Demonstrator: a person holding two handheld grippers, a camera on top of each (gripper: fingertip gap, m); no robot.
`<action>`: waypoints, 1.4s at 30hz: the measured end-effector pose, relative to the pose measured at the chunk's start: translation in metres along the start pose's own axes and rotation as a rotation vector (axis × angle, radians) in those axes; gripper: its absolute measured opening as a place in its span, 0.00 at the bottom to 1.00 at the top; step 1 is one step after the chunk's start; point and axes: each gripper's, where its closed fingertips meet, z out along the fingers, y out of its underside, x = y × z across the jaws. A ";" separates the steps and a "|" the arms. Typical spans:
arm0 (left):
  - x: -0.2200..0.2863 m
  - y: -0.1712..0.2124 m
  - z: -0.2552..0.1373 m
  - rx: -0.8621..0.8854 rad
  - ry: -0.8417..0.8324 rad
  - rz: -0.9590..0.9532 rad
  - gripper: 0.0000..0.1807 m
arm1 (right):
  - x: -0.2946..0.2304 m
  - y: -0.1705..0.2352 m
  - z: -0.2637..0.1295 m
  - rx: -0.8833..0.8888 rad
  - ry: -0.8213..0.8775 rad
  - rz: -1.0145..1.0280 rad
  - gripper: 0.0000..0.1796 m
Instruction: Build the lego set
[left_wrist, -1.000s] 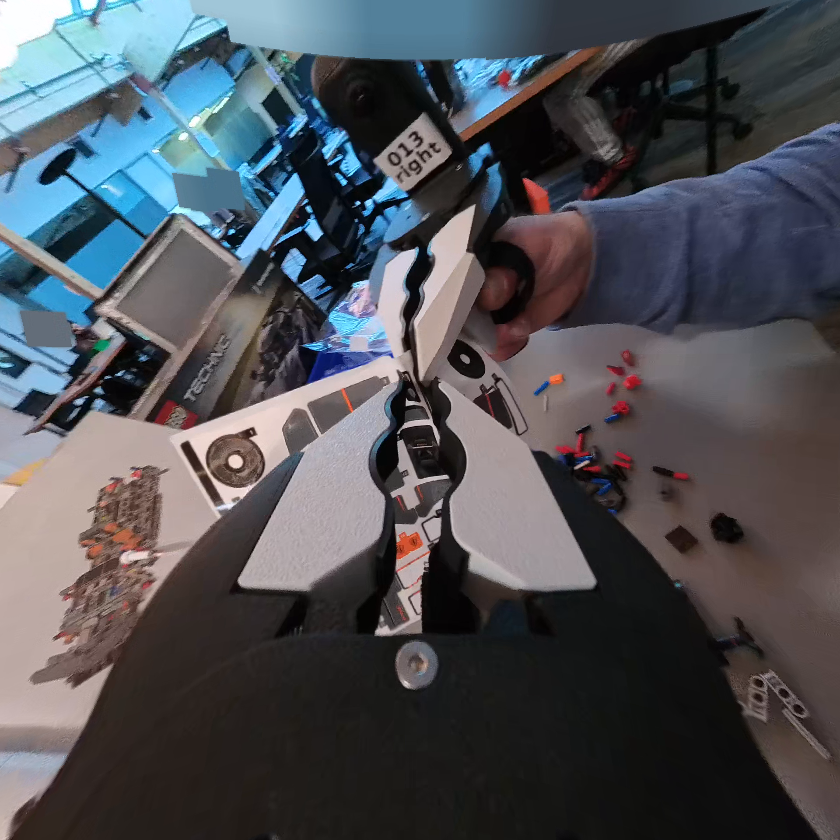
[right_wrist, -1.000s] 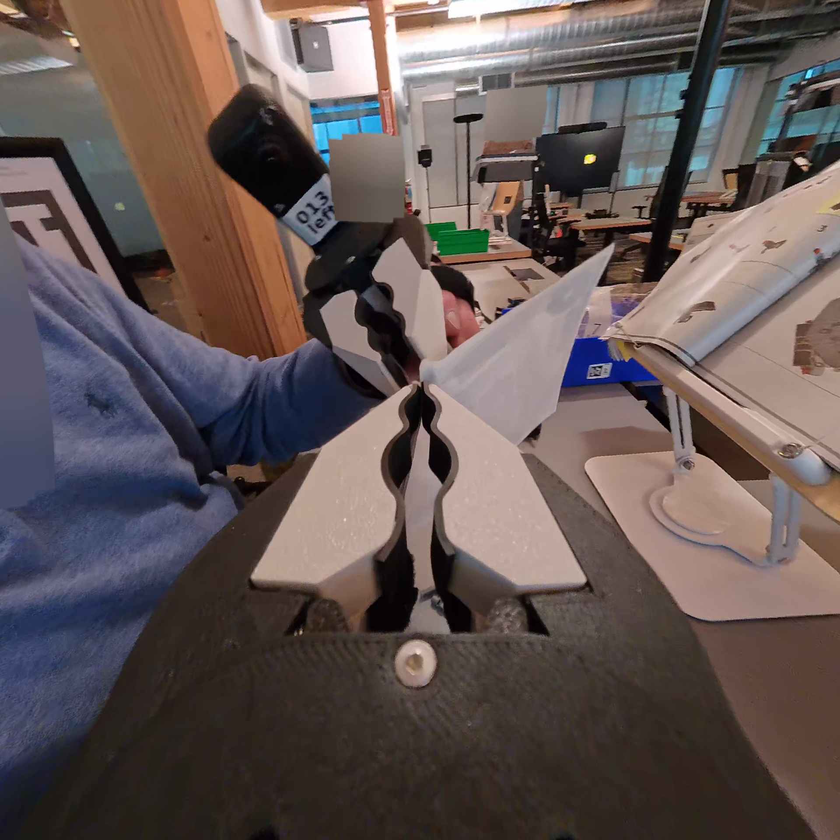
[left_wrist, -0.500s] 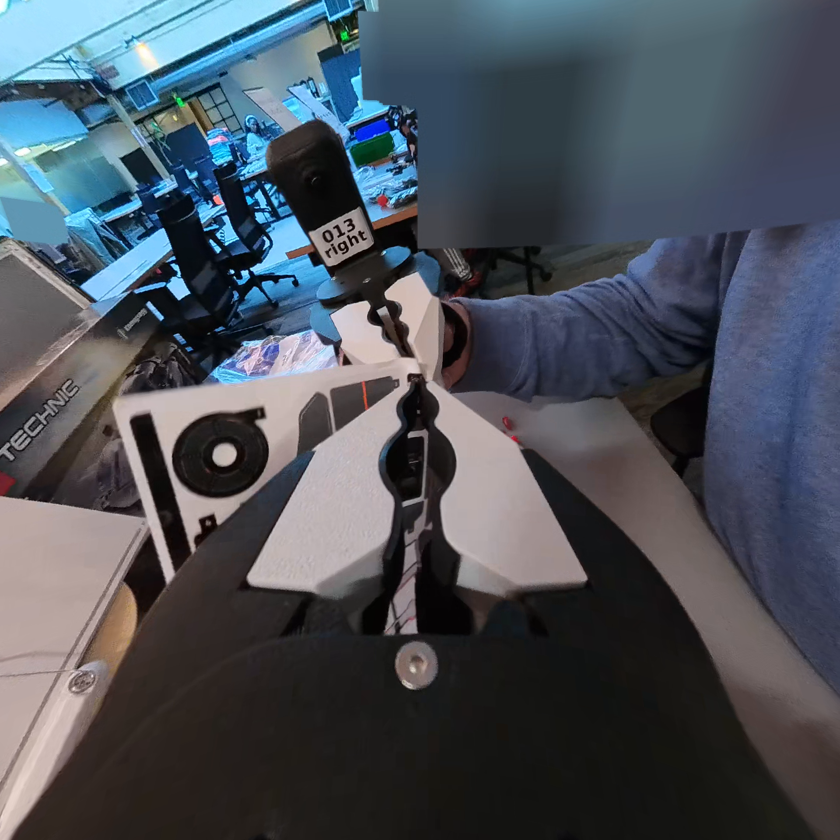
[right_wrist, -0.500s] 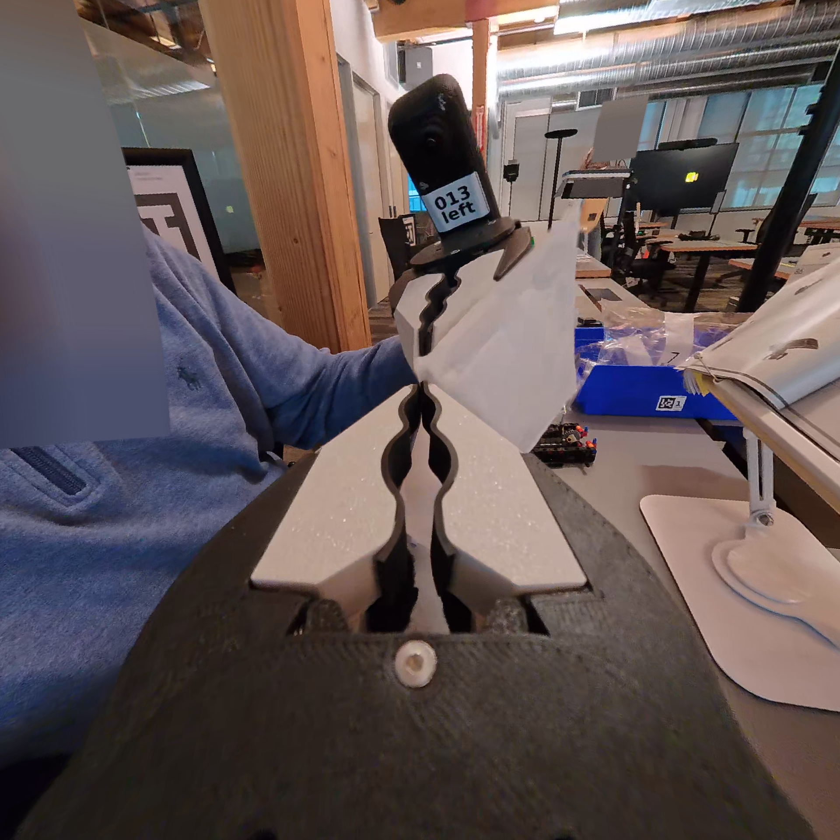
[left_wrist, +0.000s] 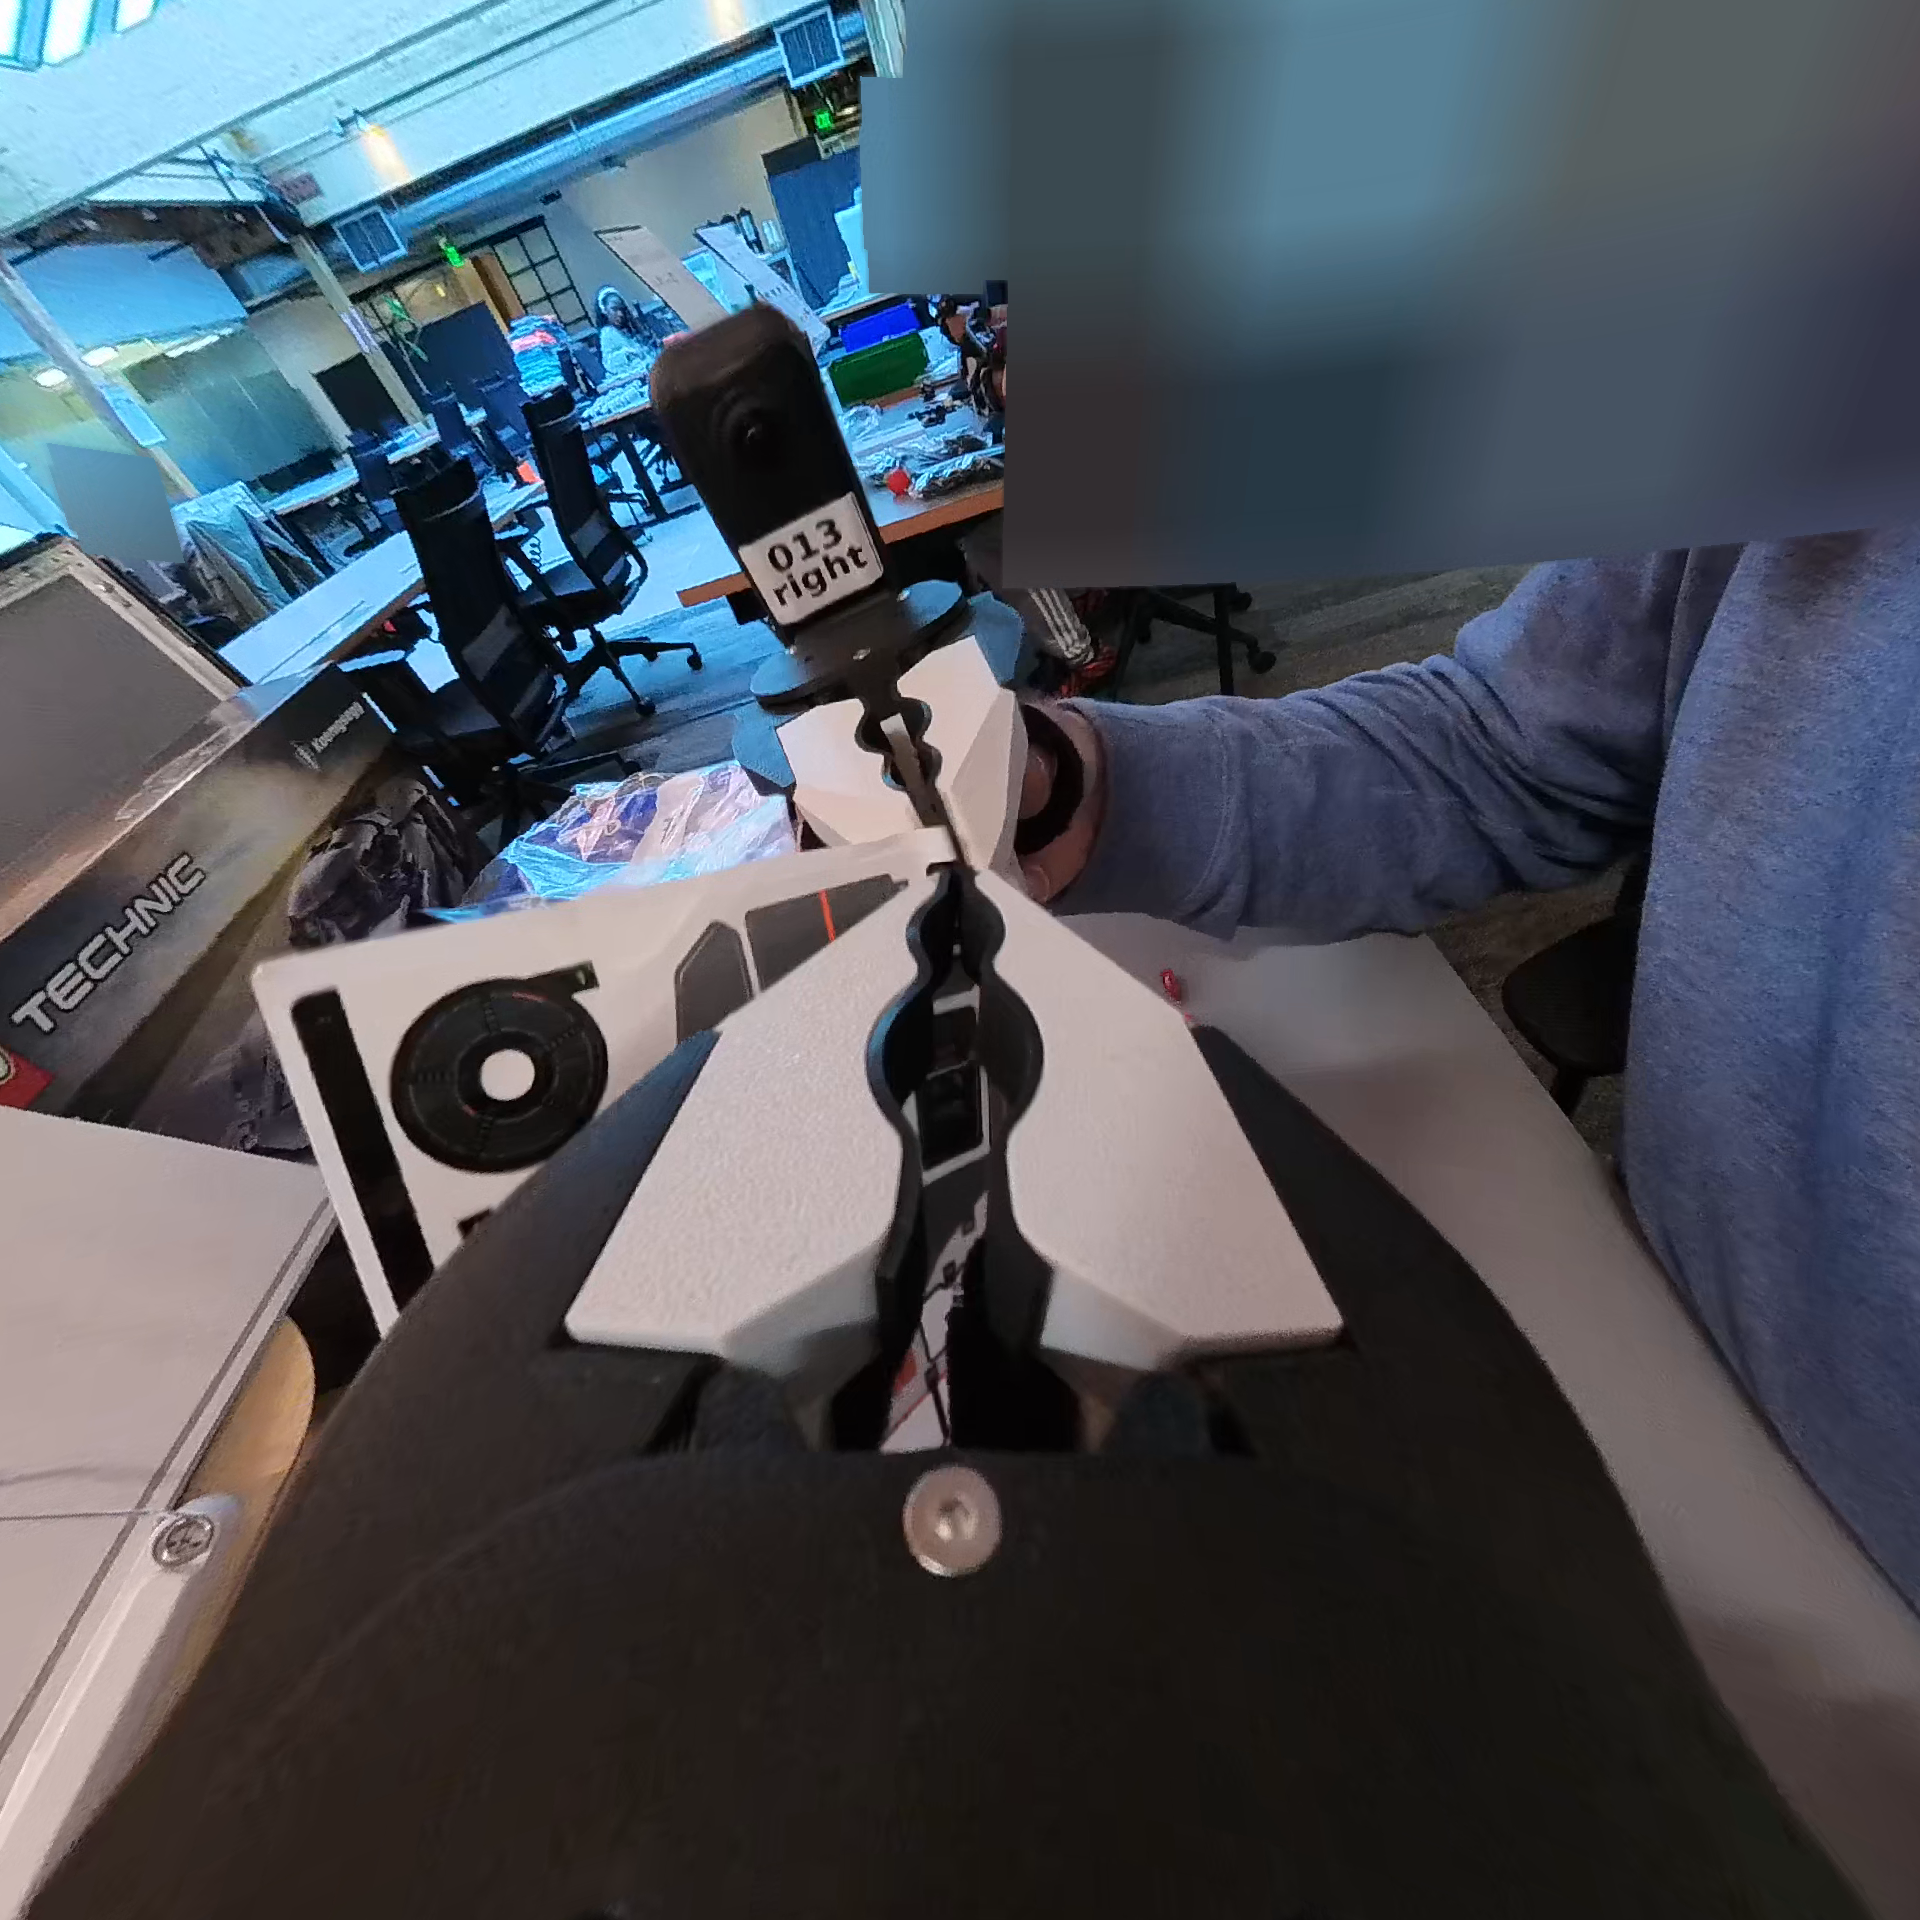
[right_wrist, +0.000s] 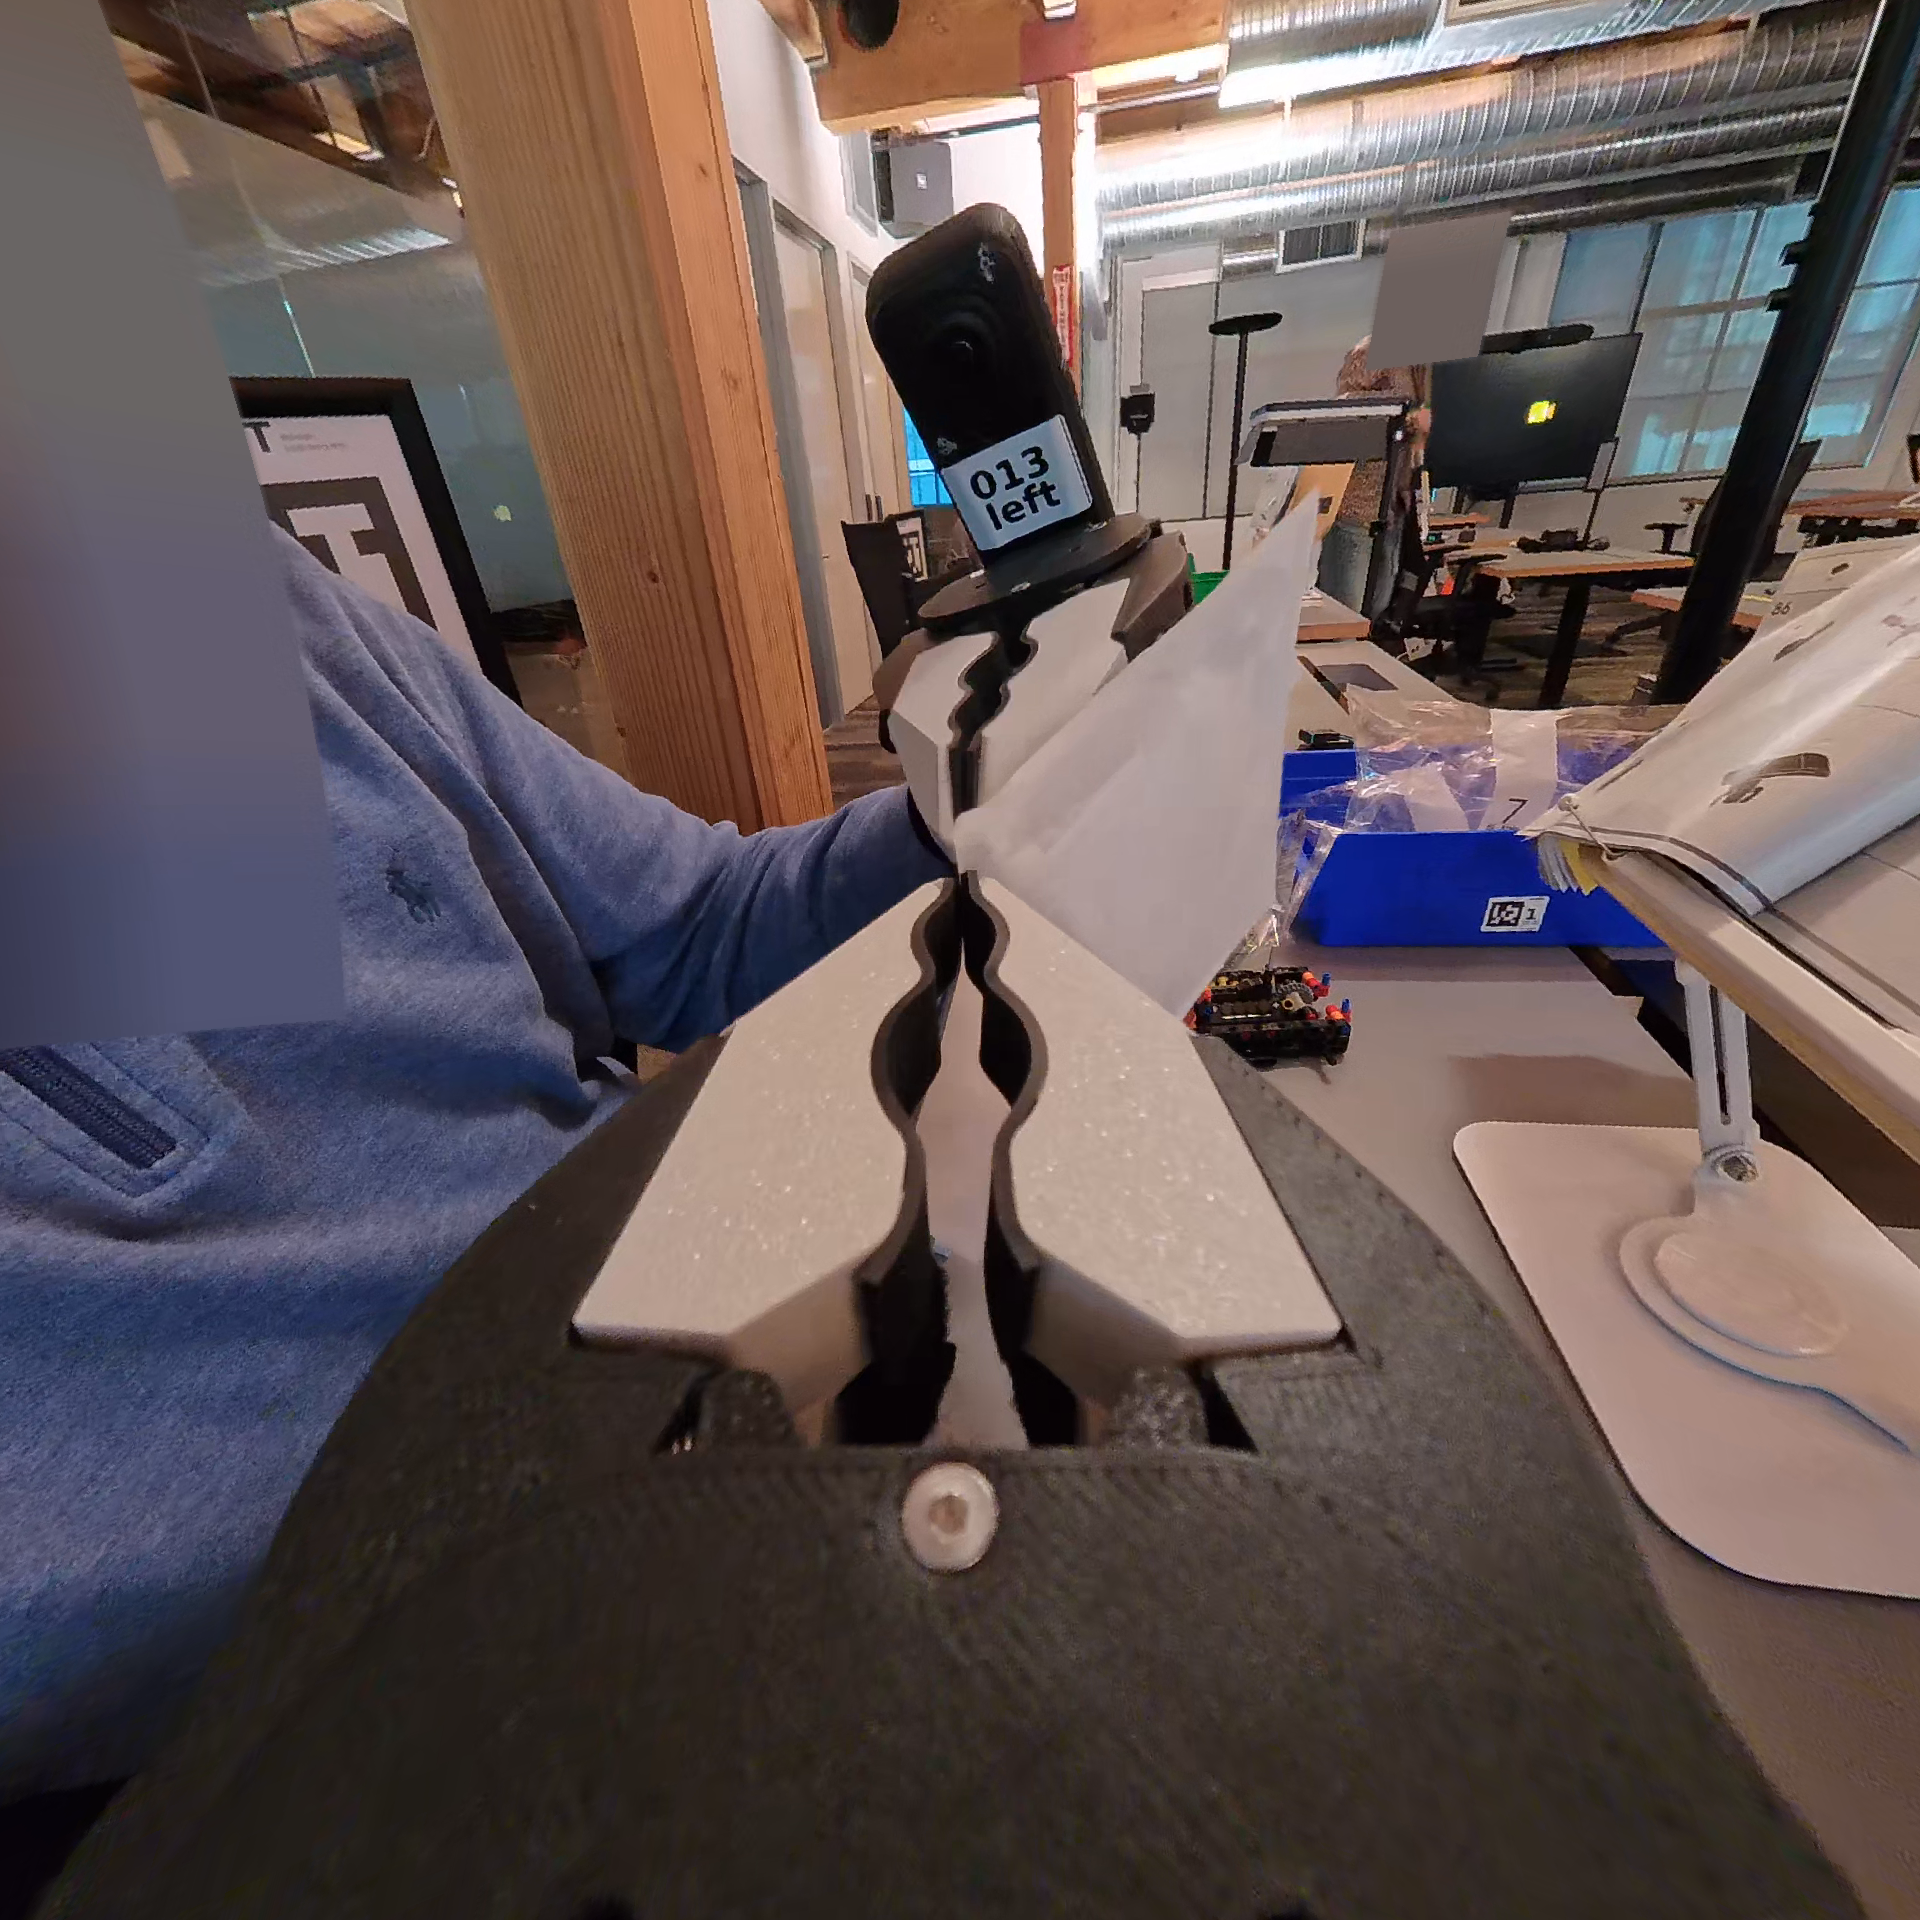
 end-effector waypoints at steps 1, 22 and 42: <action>-0.001 -0.001 0.000 0.006 -0.001 -0.004 0.00 | 0.001 0.001 0.000 0.002 0.001 0.002 0.00; -0.006 0.002 0.004 -0.048 -0.107 0.019 0.00 | 0.005 0.000 -0.002 -0.026 0.103 -0.081 0.00; -0.006 0.001 0.001 0.015 -0.012 -0.081 0.00 | 0.005 0.000 0.001 -0.103 0.183 -0.195 0.00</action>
